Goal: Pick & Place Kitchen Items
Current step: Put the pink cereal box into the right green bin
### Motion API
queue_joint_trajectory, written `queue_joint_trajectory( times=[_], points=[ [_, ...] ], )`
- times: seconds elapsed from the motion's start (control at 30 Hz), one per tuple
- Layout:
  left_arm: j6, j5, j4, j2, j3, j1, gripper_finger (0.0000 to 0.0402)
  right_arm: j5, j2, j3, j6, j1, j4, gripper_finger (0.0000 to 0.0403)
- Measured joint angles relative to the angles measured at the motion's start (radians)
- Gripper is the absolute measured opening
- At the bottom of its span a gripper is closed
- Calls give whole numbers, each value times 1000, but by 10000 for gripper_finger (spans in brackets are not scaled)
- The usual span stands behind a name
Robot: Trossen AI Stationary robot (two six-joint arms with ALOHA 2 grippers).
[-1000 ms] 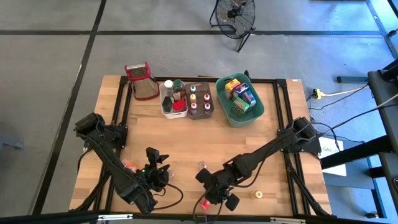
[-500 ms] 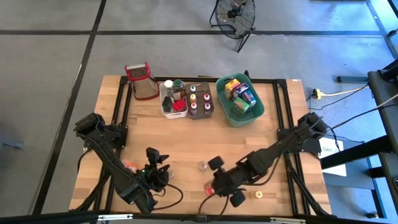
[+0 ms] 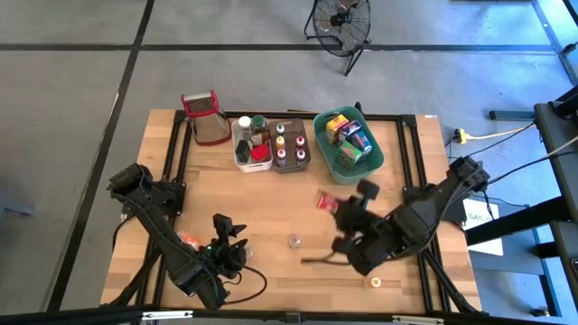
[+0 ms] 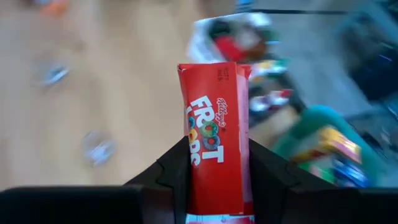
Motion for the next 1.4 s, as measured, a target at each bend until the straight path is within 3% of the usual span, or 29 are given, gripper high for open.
queue_joint_trajectory(
  times=[0.13,0.37,0.7,1.0,1.17,1.4],
  points=[
    [0,0,2,0,0,3,212,88,-26,1,147,-49,-80,122],
    [0,0,3,0,0,3,214,75,-40,0,326,-201,-207,122],
    [-3,8,6,0,0,3,214,33,-39,-46,207,-419,-203,122],
    [-5,37,6,0,0,2,214,-98,-55,-53,17,-537,-203,122],
    [-16,38,6,0,0,0,212,-164,-162,-53,-65,-549,-203,122],
    [-48,39,6,0,0,-8,214,-193,-419,-92,-65,-546,-203,122]
  ],
)
